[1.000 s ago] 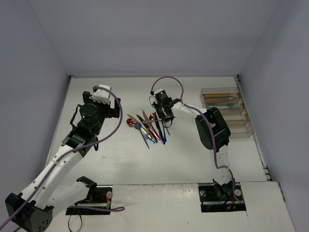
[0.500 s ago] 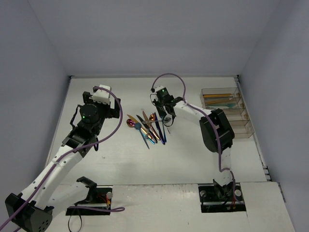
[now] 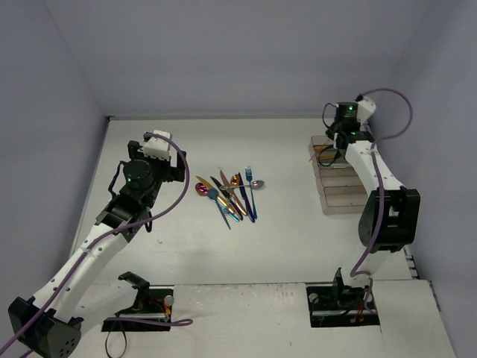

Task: Sort the eating utensils into containers

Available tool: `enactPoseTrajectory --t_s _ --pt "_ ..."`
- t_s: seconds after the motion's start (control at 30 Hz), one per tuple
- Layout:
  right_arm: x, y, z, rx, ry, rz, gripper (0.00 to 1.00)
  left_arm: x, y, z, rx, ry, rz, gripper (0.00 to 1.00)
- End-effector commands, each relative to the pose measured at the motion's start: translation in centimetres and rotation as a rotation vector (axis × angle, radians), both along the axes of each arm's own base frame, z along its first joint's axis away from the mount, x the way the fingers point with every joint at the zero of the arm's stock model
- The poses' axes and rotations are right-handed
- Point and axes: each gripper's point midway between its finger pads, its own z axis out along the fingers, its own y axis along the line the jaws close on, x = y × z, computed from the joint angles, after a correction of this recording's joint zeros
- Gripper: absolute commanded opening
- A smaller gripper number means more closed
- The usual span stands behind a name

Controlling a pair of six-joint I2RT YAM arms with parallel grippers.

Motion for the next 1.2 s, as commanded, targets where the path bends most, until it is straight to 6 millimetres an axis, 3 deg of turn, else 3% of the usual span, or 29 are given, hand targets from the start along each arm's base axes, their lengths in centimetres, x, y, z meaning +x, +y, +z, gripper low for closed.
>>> enactPoseTrajectory --t_s 0.0,0.17,0.4,0.57,0.93,1.17 --pt "-1.1 -6.0 -0.1 0.18 -0.103 -0.36 0.0 0.1 -0.4 3.9 -0.061 -0.099 -0.007 0.9" --pt "-0.5 -9.7 -2.0 0.296 -0.134 -0.531 0.0 0.1 -0.4 3.9 -0.061 -0.1 -0.007 0.9" --pt "-0.1 -12.1 -4.4 0.339 -0.142 -0.661 0.0 0.2 -0.4 3.9 -0.058 -0.099 -0.004 0.9" --pt "0.2 -12.5 -6.4 0.35 -0.114 -0.685 0.0 0.2 -0.5 3.7 -0.058 -0.094 -0.007 0.9" --pt "-1.2 -13.3 -9.8 0.345 -0.039 -0.714 0.0 0.3 -0.6 3.5 -0.056 -0.089 -0.012 0.9" --pt "-0.6 -12.8 -10.2 0.35 0.001 -0.639 0.1 0.4 -0.7 3.5 -0.057 -0.087 -0.013 0.9"
